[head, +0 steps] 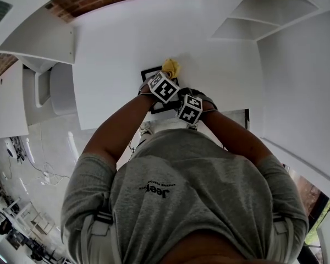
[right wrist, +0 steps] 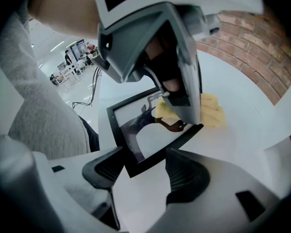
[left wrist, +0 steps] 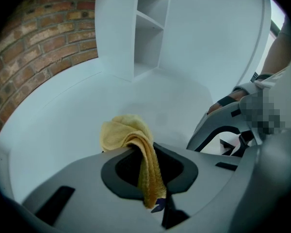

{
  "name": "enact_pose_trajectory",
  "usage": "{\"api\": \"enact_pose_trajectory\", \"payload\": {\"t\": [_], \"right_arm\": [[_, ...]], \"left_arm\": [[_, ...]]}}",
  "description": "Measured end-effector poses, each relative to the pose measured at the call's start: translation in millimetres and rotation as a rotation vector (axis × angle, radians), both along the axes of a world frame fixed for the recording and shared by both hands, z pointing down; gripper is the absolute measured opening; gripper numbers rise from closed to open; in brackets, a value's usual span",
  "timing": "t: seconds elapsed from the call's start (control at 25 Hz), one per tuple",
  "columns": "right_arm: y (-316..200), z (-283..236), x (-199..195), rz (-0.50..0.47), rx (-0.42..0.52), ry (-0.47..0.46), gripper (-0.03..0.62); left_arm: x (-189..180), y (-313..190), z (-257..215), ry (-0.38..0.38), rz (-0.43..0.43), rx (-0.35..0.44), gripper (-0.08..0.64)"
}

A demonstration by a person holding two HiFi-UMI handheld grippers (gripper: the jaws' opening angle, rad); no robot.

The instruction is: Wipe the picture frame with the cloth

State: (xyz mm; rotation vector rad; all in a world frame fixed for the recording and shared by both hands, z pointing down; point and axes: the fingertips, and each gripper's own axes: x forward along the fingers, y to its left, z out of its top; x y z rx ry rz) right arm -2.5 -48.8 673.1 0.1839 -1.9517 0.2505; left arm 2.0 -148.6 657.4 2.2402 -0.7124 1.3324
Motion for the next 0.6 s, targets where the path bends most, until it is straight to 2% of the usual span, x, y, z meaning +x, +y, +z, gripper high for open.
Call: {"api": "enact_pose_trajectory", "payload": {"t": [0.16, 0.4, 0.6], "right_arm": [[2.3, 3.0, 1.7, 0.001, -0.008, 0.007, 0.275], [0.6, 2.7, 3.3, -0.002, -0.002, 0.017, 0.275], [1.4, 2.2, 3.8, -0.002, -0.007, 0.025, 0.275]], "left_arm": [[-31.4, 0.5, -17.0, 0.031, -0.051, 0.03, 0.066], [-104.1, 27.7, -29.9, 0.002, -0.097, 0.06, 0.066], [-125.4, 59.7, -24.1, -0.019, -0.095, 0.04, 0.066]]}}
